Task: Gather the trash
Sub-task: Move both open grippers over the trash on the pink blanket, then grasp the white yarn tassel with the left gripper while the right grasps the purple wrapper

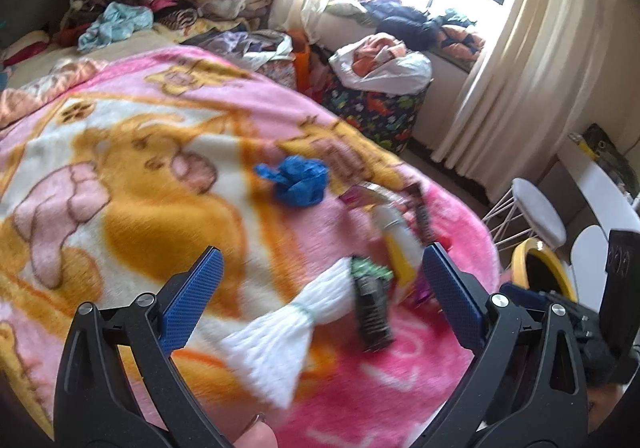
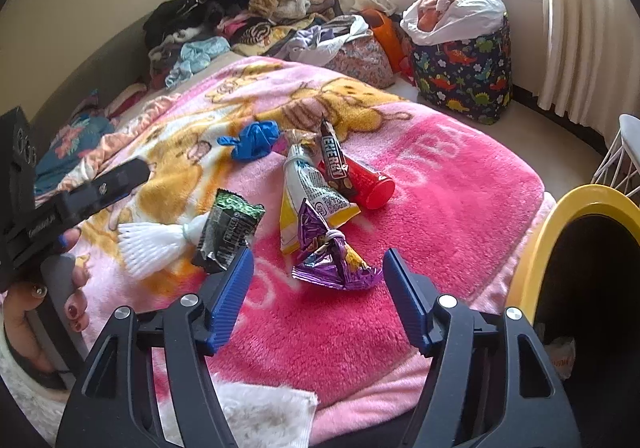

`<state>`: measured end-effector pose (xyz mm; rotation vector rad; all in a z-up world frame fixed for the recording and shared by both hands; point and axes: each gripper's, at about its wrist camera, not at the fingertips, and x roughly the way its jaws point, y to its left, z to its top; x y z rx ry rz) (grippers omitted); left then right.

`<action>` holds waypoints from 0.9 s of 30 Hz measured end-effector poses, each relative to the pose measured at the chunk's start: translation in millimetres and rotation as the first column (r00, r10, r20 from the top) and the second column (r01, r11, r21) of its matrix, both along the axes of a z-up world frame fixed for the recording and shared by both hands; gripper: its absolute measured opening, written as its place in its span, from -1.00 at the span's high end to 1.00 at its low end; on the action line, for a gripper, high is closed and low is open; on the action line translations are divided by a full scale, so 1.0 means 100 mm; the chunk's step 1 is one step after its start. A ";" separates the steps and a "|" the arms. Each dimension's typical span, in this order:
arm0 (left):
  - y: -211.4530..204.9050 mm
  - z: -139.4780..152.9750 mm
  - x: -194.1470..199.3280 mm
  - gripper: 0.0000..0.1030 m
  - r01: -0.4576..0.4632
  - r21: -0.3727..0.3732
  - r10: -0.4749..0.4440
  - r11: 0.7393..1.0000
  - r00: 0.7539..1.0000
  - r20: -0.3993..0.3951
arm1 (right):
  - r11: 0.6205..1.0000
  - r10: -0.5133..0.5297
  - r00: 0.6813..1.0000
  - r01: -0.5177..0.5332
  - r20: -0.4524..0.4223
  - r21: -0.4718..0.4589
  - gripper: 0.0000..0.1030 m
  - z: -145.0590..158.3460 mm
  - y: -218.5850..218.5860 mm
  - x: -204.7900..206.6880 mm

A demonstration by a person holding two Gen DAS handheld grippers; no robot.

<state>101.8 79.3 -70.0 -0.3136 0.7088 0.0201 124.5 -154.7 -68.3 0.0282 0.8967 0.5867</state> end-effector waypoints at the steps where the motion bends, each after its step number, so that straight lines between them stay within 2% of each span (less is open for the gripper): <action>1: 0.03 -0.03 -0.01 -0.78 -0.003 -0.002 0.003 1.000 1.000 -0.010 | 1.000 -0.001 1.000 0.001 -0.008 -0.004 -0.26 -0.03 0.01 0.03; 3: 0.11 -0.12 -0.04 -0.77 -0.005 -0.022 0.005 1.000 0.999 -0.040 | 1.000 0.001 1.000 -0.001 -0.024 -0.012 -0.26 -0.08 0.03 0.08; 8: 0.27 -0.30 -0.12 -0.57 -0.010 -0.069 0.003 0.998 0.995 -0.098 | 0.999 0.010 0.999 -0.012 -0.037 -0.050 -0.26 -0.19 0.11 0.17; 17: 0.32 -0.46 -0.17 -0.28 0.015 -0.143 -0.037 0.990 0.988 -0.148 | 0.993 0.043 0.997 -0.050 -0.065 -0.105 -0.24 -0.37 0.28 0.32; 19: 0.30 -0.49 -0.17 -0.19 0.023 -0.149 -0.046 0.989 0.987 -0.155 | 0.991 0.051 0.995 -0.062 -0.091 -0.116 0.05 -0.44 0.32 0.34; 20: 0.29 -0.50 -0.17 -0.17 0.028 -0.152 -0.052 0.988 0.986 -0.157 | 0.991 0.058 0.993 -0.069 -0.102 -0.115 0.05 -0.46 0.33 0.33; 23: 0.24 -0.51 -0.17 0.01 0.046 -0.153 -0.070 0.987 0.985 -0.156 | 0.989 0.070 0.993 -0.081 -0.094 -0.122 0.12 -0.46 0.35 0.27; 26: 0.18 -0.51 -0.15 0.32 0.060 -0.140 -0.081 0.988 0.985 -0.155 | 0.994 0.056 0.993 -0.065 -0.104 -0.084 0.16 -0.45 0.29 0.22; 27: 0.18 -0.50 -0.14 0.48 0.061 -0.131 -0.081 0.989 0.985 -0.152 | 0.995 0.054 0.993 -0.062 -0.105 -0.075 0.16 -0.44 0.27 0.20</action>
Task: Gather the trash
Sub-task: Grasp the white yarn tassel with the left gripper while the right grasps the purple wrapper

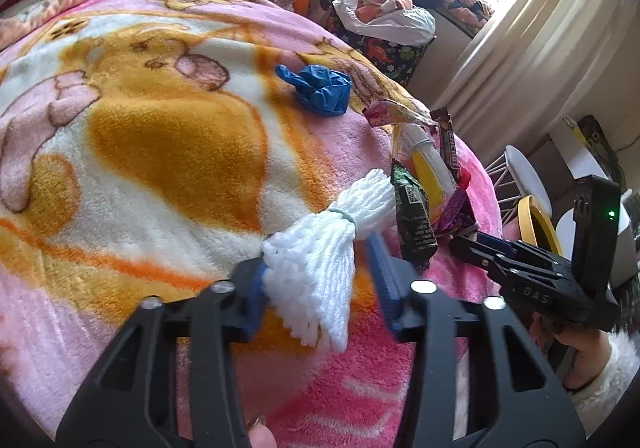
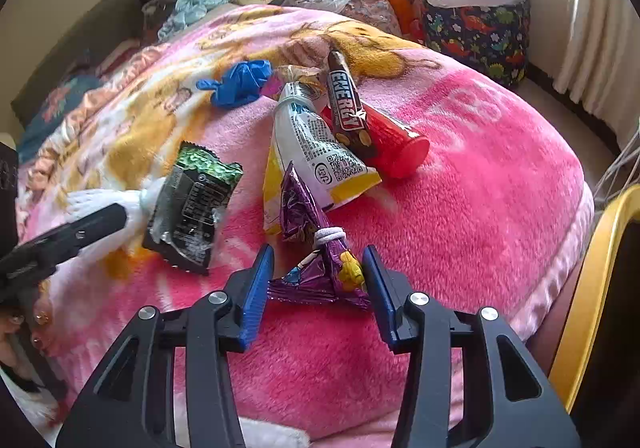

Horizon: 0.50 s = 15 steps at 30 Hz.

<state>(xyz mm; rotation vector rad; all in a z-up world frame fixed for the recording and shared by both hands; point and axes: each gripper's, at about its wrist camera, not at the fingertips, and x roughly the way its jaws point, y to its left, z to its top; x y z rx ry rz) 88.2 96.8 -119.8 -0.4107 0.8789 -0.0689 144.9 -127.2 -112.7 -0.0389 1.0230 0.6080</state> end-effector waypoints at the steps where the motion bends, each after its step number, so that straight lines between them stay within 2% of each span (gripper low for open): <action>1: -0.01 0.01 0.00 0.59 -0.001 0.008 0.001 1.000 1.000 0.005 | 1.000 -0.001 1.000 0.001 0.000 0.011 0.16 0.01 -0.02 -0.03; 6: 0.01 0.14 0.03 0.68 -0.030 0.043 0.028 0.999 0.999 0.046 | 0.999 -0.007 1.000 0.007 0.003 0.046 0.17 0.06 -0.08 -0.14; 11: 0.11 0.33 0.02 0.68 -0.080 0.063 0.073 0.995 0.992 0.101 | 0.997 -0.018 1.000 0.017 0.007 0.075 0.18 0.10 -0.14 -0.21; 15: 0.12 0.53 0.00 0.69 -0.105 0.127 0.084 0.986 0.984 0.158 | 0.996 -0.020 1.000 0.018 0.020 0.090 0.18 0.15 -0.16 -0.27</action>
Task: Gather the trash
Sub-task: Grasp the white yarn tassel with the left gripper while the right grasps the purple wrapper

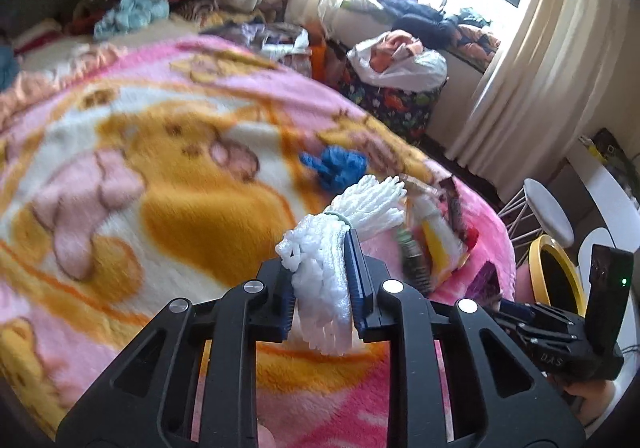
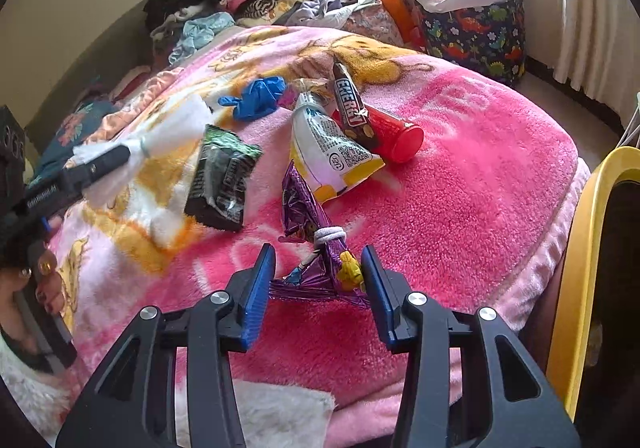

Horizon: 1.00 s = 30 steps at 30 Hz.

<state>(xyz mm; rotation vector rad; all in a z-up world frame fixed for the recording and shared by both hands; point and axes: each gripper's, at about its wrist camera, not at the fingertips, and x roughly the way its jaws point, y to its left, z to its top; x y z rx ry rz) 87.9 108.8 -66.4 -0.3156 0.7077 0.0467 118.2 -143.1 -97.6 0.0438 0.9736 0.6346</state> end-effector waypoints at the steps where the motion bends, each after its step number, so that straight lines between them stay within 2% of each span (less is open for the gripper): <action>1: -0.01 0.04 0.00 0.69 0.002 0.007 -0.002 1.000 1.000 0.012 | 1.000 -0.001 1.000 0.001 0.003 0.007 0.18 0.02 -0.01 -0.01; 9: -0.14 0.25 0.00 0.69 0.024 0.004 -0.024 1.000 0.998 0.062 | 0.999 -0.005 1.000 0.004 0.028 0.041 0.18 0.16 -0.05 -0.07; 30: -0.61 0.34 0.03 0.69 0.118 0.009 -0.119 0.993 0.989 0.089 | 0.990 -0.107 0.987 0.095 0.119 0.103 0.18 0.52 -0.46 -0.14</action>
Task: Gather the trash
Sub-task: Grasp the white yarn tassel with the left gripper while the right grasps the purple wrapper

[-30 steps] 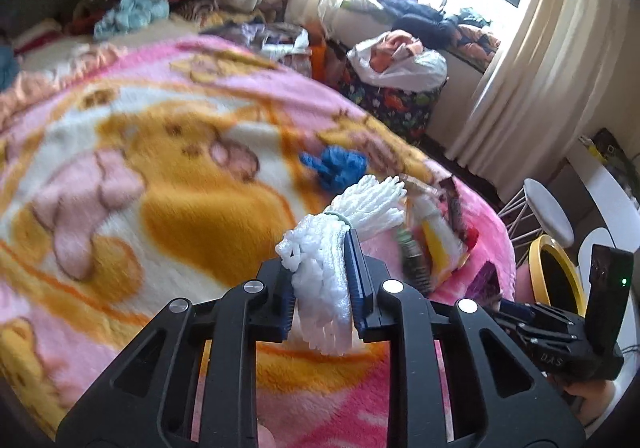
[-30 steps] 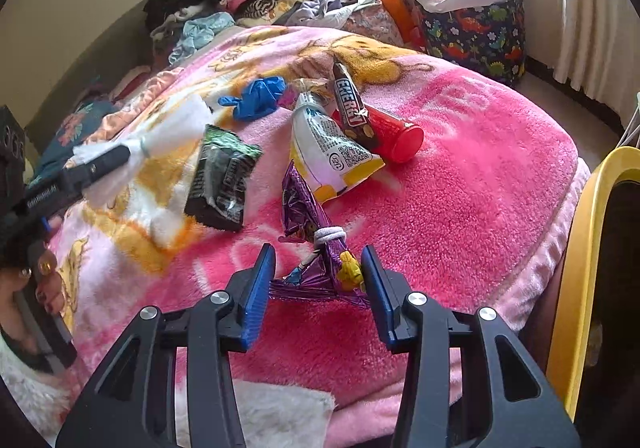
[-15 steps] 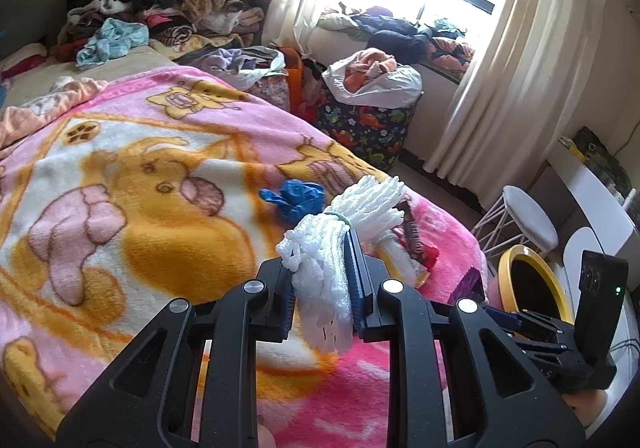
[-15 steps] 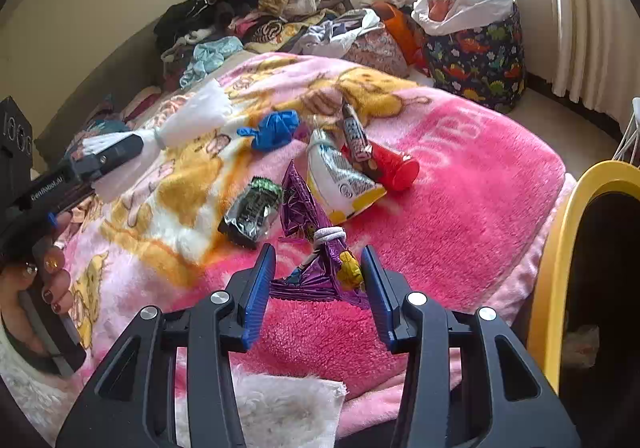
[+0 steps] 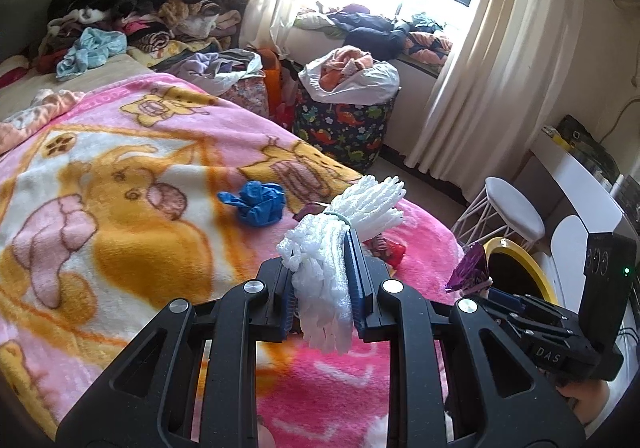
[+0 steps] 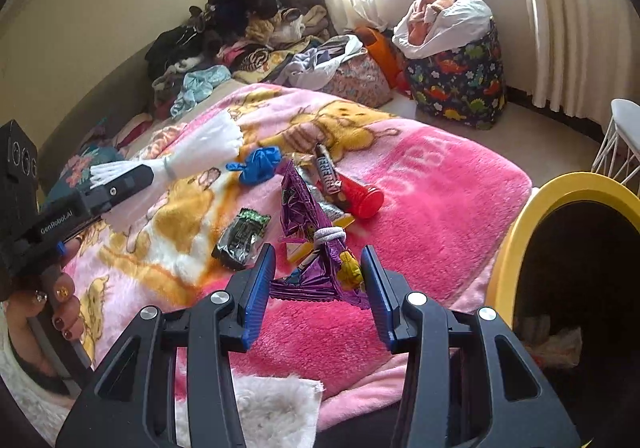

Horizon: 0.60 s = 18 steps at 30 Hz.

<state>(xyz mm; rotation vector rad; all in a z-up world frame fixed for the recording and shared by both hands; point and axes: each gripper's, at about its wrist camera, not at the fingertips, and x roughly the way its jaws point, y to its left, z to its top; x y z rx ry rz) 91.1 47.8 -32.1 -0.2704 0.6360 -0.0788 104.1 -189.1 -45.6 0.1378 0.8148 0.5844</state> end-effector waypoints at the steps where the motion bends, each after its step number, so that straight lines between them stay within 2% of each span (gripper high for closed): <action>1: -0.02 0.00 0.00 0.69 0.003 0.000 -0.003 1.000 1.000 0.001 | 1.000 -0.004 1.000 0.004 0.002 0.003 0.18 0.01 -0.02 0.00; 18: -0.42 0.10 0.07 0.69 0.074 0.011 -0.074 0.997 0.997 0.023 | 0.996 -0.073 0.997 0.072 0.027 0.044 0.18 0.13 -0.31 -0.06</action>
